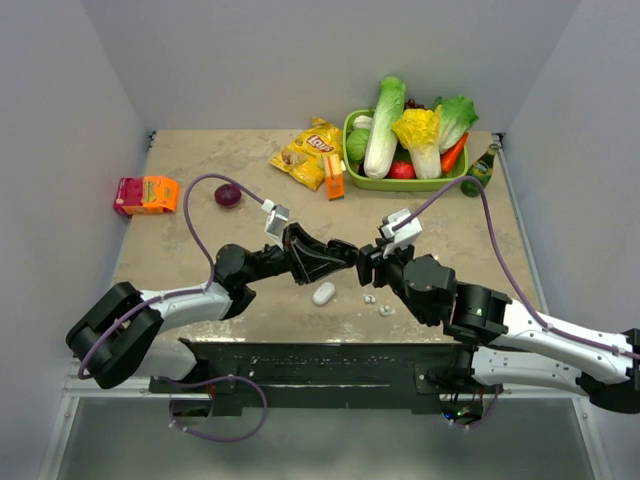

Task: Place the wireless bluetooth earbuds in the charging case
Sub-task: Place the earbud in the charging case, then close the charging case.

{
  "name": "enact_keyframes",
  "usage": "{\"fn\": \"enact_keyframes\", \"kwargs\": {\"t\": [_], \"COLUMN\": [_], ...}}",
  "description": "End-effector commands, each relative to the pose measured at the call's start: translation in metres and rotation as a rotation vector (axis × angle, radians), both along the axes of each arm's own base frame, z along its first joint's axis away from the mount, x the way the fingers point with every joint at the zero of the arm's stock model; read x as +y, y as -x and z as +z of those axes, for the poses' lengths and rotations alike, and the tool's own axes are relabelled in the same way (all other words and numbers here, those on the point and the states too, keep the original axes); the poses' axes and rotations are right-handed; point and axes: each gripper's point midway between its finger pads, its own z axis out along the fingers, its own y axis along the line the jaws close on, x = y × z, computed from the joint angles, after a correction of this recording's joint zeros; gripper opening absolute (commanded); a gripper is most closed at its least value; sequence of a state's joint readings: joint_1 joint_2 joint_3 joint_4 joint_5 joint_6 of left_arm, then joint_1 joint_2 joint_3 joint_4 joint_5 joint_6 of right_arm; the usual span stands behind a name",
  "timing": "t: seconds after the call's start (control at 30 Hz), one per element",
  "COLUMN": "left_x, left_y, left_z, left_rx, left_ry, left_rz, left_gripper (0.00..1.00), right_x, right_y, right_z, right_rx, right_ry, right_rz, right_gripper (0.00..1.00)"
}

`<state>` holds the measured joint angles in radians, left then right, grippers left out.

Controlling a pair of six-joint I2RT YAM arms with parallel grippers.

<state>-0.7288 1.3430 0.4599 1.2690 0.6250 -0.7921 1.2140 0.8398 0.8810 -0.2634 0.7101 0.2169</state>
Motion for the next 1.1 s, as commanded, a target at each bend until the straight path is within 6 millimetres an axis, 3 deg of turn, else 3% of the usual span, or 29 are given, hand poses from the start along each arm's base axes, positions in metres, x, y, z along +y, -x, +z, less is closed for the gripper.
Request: {"fn": "enact_keyframes", "kwargs": {"t": [0.0, 0.27, 0.43, 0.53, 0.87, 1.07], "left_x": [0.049, 0.048, 0.047, 0.046, 0.040, 0.043], "left_y": [0.056, 0.055, 0.054, 0.054, 0.068, 0.080], "left_z": [0.118, 0.118, 0.113, 0.110, 0.098, 0.087], "left_rx": [-0.514, -0.513, -0.508, -0.500, -0.535, -0.585], "left_ry": [0.443, 0.441, 0.431, 0.422, 0.372, 0.341], "left_rz": [0.000, 0.002, 0.000, -0.003, -0.097, -0.120], "left_gripper": [0.00, 0.00, 0.00, 0.00, 0.00, 0.00], "right_x": [0.004, 0.004, -0.012, -0.017, -0.013, -0.011], "right_y": [0.001, 0.001, 0.004, 0.003, -0.015, -0.018], "right_z": [-0.001, 0.002, 0.037, 0.047, 0.027, 0.026], "right_rx": [0.004, 0.001, -0.052, -0.062, 0.002, 0.023], "right_ry": [-0.010, -0.018, -0.161, -0.172, -0.081, -0.079], "right_rz": [0.021, 0.025, -0.004, -0.015, -0.101, -0.090], "right_gripper": [0.59, 0.63, 0.67, 0.67, 0.68, 0.68]}}
